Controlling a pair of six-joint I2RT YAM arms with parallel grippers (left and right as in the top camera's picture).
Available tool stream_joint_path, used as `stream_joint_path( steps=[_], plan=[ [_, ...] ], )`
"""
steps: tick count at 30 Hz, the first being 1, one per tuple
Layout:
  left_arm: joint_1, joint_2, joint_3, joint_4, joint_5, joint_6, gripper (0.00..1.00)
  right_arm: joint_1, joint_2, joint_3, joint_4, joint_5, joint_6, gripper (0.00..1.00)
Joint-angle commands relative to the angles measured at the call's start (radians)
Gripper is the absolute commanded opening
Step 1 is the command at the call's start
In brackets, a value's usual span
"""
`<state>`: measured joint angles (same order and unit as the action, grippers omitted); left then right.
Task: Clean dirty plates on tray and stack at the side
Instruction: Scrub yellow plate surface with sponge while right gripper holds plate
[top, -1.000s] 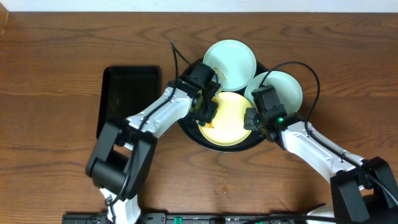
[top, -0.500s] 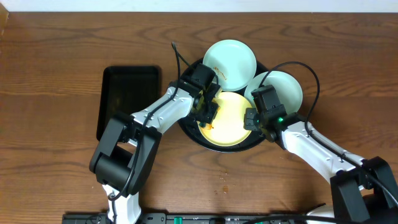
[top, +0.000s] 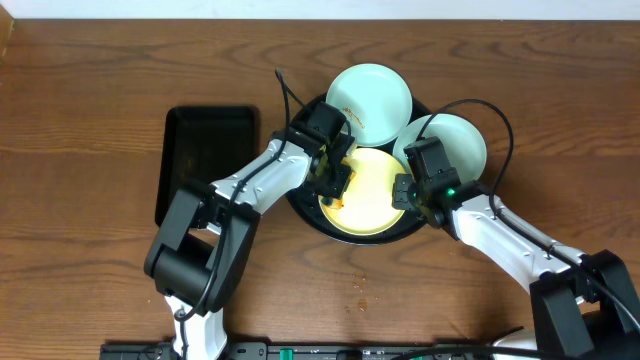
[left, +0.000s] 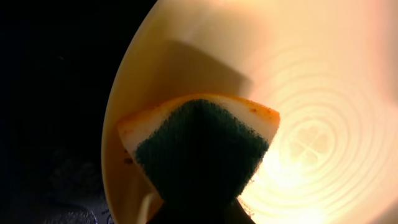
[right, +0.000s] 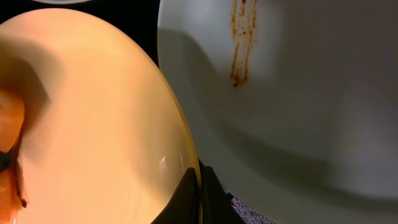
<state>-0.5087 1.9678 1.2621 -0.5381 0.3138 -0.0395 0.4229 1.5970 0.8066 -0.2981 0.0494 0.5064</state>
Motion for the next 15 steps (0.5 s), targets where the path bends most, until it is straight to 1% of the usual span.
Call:
stream_joint_path(
  steps=[1, 7, 9, 10, 15],
  plan=[
    [0.001, 0.050, -0.002, 0.006, 0.018, -0.019, 0.08, -0.005, 0.009, 0.006, 0.000, 0.006, -0.014, 0.01],
    [0.001, 0.077, -0.002, 0.018, 0.018, -0.023, 0.07, -0.005, 0.009, 0.006, 0.000, 0.006, -0.014, 0.01],
    [0.001, 0.076, -0.002, 0.018, 0.019, -0.042, 0.08, -0.005, 0.009, 0.006, 0.000, 0.006, -0.014, 0.01],
    [0.001, 0.076, -0.002, 0.018, 0.034, -0.048, 0.08, -0.005, 0.009, 0.006, 0.000, 0.006, -0.014, 0.01],
    [0.001, 0.076, -0.002, 0.032, 0.200, -0.048, 0.08, -0.005, 0.009, 0.006, 0.000, 0.005, -0.014, 0.01]
  ],
)
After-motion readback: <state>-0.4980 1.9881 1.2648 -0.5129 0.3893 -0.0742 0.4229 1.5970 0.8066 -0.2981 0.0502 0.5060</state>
